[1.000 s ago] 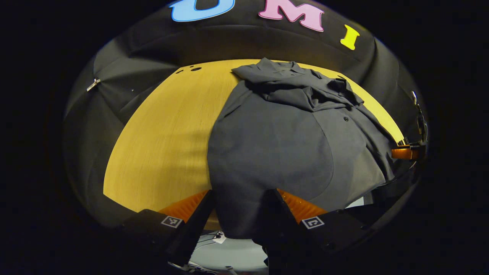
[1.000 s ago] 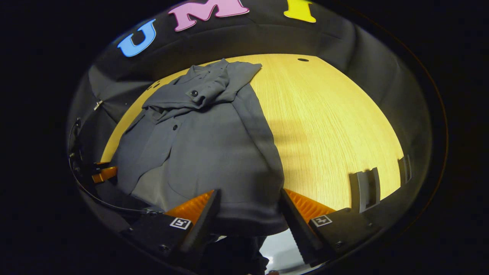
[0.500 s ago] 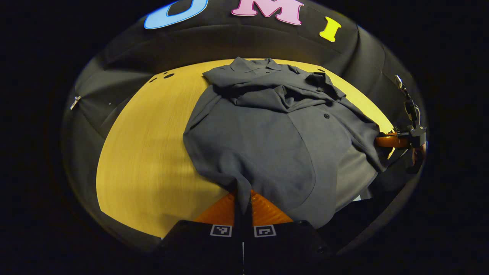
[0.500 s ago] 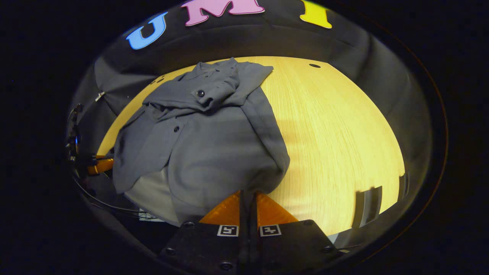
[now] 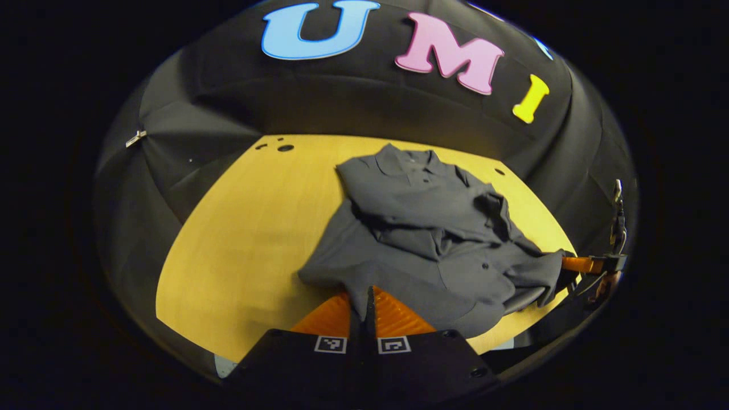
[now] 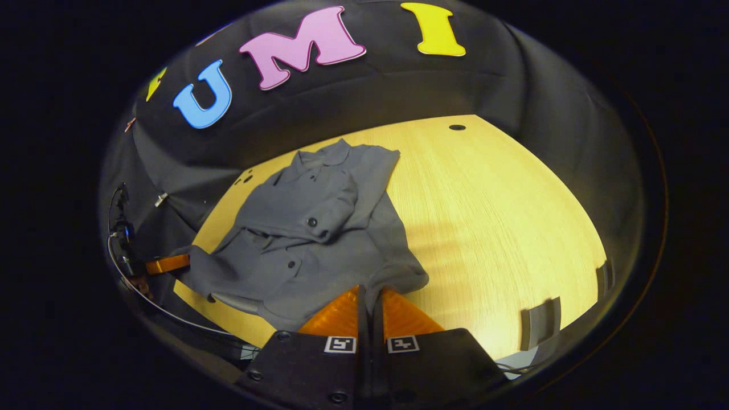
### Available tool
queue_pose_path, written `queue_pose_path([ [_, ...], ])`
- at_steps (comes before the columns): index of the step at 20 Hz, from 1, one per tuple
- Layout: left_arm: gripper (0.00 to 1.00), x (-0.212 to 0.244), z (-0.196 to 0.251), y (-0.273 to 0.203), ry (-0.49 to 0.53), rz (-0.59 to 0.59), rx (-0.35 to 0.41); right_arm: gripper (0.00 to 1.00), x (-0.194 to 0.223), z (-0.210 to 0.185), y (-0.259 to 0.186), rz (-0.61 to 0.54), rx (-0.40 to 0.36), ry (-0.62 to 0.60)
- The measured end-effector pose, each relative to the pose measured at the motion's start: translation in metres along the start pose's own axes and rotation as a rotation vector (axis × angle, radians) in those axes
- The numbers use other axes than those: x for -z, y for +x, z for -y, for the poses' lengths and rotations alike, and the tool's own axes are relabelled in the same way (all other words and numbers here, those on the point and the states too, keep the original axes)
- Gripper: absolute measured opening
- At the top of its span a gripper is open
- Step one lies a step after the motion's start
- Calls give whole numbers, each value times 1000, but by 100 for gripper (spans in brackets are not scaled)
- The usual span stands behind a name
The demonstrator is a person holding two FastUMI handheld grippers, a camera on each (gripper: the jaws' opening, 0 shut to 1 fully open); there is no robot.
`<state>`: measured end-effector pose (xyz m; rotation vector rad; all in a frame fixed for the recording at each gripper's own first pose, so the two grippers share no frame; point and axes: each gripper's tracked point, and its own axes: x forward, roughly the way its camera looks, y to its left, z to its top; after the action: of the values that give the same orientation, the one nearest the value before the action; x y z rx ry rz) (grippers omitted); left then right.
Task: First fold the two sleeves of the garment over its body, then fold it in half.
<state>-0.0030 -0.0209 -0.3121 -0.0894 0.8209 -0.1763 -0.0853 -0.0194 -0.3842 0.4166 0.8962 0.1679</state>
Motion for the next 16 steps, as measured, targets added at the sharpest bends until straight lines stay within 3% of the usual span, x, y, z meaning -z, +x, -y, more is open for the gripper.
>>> queue_pose_path([
  [8, 6, -88, 9, 5, -33, 142, 18, 5, -111, -19, 8, 168, -26, 7],
  [16, 5, -167, 10, 46, -9, 225, 18, 5, -180, -22, 48, 234, -28, -37],
])
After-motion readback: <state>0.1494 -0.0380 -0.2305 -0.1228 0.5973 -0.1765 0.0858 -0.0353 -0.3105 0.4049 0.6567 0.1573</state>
